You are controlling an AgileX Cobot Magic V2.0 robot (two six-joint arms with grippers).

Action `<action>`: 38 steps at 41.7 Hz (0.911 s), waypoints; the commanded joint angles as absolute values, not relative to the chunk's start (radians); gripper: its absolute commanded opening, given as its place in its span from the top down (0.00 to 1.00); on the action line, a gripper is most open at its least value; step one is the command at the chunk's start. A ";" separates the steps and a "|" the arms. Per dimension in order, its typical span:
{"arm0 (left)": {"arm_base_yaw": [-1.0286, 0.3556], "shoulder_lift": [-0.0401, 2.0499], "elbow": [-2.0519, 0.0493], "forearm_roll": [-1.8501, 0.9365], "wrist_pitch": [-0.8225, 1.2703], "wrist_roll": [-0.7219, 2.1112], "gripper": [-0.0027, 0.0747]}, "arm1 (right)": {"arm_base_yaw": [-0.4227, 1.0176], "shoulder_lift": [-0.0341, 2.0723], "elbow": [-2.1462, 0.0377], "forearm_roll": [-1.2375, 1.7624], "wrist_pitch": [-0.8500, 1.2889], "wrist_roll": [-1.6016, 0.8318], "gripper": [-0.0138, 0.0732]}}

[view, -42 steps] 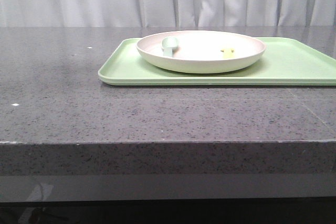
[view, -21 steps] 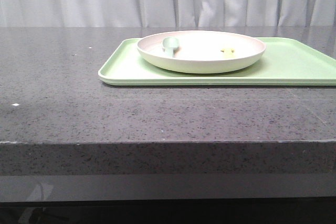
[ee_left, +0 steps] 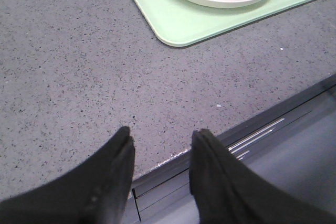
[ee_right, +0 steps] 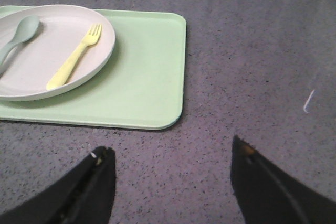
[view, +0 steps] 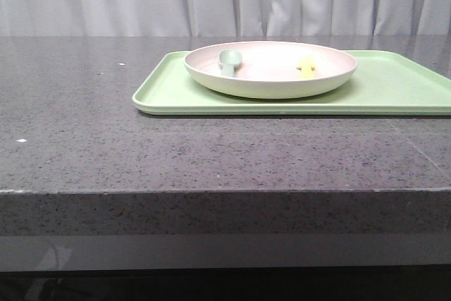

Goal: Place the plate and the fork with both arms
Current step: 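Move the right gripper above the yellow fork on the plate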

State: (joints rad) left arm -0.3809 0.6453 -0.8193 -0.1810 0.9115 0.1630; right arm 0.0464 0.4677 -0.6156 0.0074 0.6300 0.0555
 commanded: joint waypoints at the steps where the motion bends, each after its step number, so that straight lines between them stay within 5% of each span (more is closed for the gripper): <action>1: -0.387 0.645 -0.843 -0.199 0.847 0.169 0.63 | 0.073 0.503 -0.683 0.010 0.622 0.047 0.19; 20: -0.387 0.645 -0.843 -0.199 0.846 0.169 0.63 | 0.277 0.810 -0.971 0.097 0.872 -0.095 0.19; 30: -0.387 0.645 -0.843 -0.199 0.846 0.169 0.63 | 0.385 1.039 -1.112 0.096 0.923 -0.082 0.36; 38: -0.387 0.645 -0.843 -0.199 0.846 0.169 0.63 | 0.427 1.225 -1.260 0.000 0.943 0.072 0.39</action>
